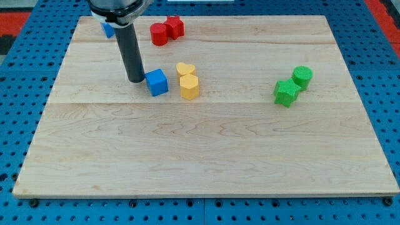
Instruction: Move the blue triangle diagonally bottom left to the red circle
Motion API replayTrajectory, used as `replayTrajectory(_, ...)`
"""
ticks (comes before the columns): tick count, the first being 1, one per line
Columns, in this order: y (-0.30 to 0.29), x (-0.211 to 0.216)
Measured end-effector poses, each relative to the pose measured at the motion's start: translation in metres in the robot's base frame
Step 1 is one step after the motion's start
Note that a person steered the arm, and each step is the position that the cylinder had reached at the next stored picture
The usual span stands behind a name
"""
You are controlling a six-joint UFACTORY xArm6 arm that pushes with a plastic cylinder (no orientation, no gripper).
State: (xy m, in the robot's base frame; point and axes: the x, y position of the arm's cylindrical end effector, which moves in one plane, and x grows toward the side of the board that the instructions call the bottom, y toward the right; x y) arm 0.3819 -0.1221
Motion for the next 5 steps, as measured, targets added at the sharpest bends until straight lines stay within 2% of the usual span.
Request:
replayTrajectory(1,0.014,-0.005)
replayTrajectory(2,0.003,-0.017)
replayTrajectory(4,-0.080,-0.054)
replayTrajectory(5,-0.148,-0.070)
